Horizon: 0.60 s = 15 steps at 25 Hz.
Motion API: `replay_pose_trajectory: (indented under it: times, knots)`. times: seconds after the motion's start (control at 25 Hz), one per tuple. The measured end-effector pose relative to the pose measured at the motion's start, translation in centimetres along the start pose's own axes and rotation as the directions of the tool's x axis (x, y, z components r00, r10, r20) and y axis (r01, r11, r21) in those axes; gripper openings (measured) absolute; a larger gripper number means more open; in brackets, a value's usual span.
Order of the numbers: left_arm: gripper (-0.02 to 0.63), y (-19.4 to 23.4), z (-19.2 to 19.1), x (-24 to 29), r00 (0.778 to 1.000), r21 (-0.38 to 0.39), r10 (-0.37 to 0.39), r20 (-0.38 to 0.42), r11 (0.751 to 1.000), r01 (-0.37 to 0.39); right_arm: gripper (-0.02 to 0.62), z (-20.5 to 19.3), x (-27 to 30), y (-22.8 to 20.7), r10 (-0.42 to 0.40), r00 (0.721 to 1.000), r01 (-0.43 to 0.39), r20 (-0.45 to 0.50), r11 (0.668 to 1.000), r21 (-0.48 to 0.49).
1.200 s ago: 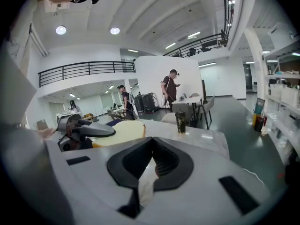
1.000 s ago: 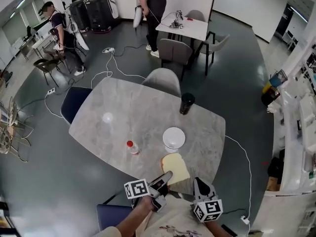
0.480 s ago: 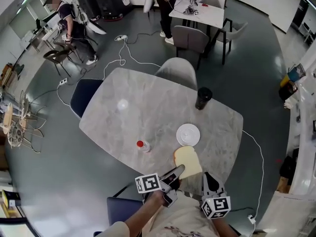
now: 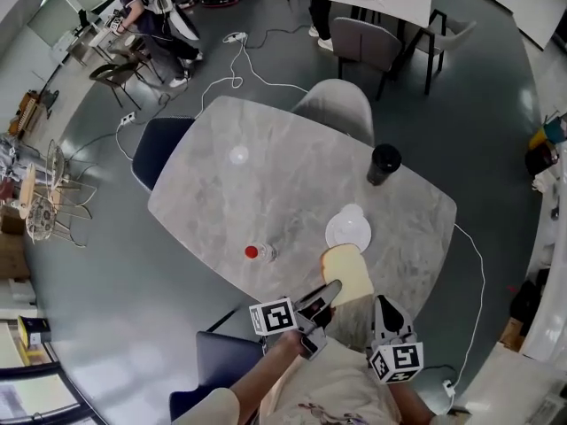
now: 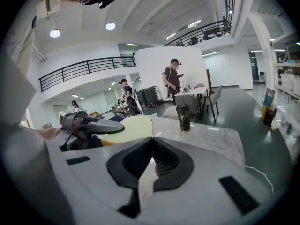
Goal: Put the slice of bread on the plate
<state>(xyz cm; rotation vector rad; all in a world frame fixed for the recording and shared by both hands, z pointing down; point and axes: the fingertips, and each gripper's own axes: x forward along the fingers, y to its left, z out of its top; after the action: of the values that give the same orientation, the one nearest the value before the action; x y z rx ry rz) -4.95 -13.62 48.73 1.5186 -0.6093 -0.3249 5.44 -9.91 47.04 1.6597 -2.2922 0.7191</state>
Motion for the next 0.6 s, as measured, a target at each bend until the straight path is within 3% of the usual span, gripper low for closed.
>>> replay_pose_trajectory:
  times: [0.28, 0.6]
  knots:
    - [0.098, 2.9, 2.1, 4.5, 0.998, 0.023, 0.051, 0.033, 0.998, -0.052, 0.006, -0.6, 4.5, -3.7, 0.043, 0.999, -0.042, -0.029, 0.999, 0.01]
    - [0.098, 6.5, 3.0, 6.3, 0.992, 0.035, 0.119, 0.044, 0.992, -0.121, 0.006, -2.5, 7.1, -4.8, 0.084, 0.993, -0.082, -0.08, 0.996, 0.022]
